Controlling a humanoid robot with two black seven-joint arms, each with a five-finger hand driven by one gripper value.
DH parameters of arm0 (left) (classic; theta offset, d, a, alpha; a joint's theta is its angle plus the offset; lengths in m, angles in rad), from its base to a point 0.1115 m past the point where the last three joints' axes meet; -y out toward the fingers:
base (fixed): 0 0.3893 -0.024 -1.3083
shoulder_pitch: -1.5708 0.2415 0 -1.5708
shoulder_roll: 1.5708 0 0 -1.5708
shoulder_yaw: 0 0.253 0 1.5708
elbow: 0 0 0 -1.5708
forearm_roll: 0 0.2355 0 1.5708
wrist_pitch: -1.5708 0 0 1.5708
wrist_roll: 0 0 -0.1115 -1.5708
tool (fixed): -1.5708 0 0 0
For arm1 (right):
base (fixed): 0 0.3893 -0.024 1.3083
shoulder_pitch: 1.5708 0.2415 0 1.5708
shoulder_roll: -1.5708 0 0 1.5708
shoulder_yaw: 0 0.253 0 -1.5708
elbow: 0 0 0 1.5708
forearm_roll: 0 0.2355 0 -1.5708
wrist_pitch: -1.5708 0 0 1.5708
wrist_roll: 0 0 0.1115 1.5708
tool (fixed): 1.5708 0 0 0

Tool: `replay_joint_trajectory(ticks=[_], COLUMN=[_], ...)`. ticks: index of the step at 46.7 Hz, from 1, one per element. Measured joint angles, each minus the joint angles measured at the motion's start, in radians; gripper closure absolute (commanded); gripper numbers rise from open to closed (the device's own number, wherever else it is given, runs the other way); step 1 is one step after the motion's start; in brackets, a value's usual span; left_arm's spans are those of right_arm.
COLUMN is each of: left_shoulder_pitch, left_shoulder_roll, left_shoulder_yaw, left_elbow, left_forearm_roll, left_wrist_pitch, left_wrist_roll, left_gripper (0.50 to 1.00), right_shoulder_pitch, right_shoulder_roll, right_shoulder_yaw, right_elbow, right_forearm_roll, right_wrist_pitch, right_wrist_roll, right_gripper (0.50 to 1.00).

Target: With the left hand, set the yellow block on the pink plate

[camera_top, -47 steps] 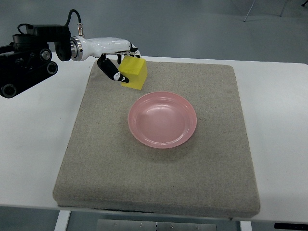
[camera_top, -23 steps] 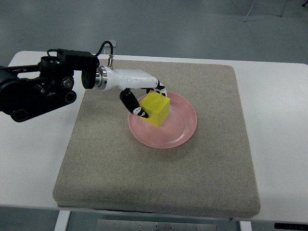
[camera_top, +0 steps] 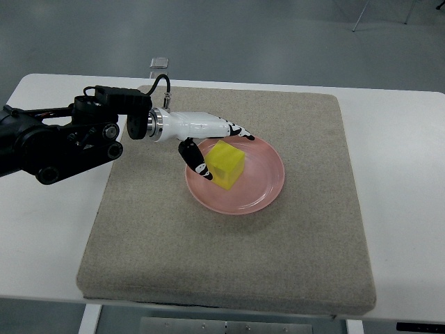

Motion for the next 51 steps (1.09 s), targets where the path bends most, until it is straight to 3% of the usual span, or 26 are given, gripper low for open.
replay_joint_trajectory(ticks=[9, 24, 37, 51], left_shoulder_pitch=[-0.005, -0.019, 0.040, 0.097], left_shoulder_roll=[0.009, 0.101, 0.111, 0.120], left_shoulder_yaw=[-0.021, -0.099, -0.144, -0.157], left_elbow=[-0.009, 0.003, 0.210, 0.259], left_forearm_roll=[-0.052, -0.399, -0.669, -0.924], left_wrist_pitch=[-0.003, -0.015, -0.015, -0.014], left_wrist_roll=[0.001, 0.000, 0.002, 0.002], left_gripper=[0.506, 0.504, 0.504, 0.504], right_shoulder_pitch=[0.000, 0.000, 0.000, 0.000], right_shoulder_roll=[0.000, 0.000, 0.000, 0.000], right_shoulder_yaw=[0.000, 0.000, 0.000, 0.000], right_elbow=[0.000, 0.000, 0.000, 0.000], right_forearm_roll=[0.000, 0.000, 0.000, 0.000], right_wrist_pitch=[0.000, 0.000, 0.000, 0.000], right_wrist_roll=[0.000, 0.000, 0.000, 0.000], right_gripper=[0.576, 0.576, 0.576, 0.576])
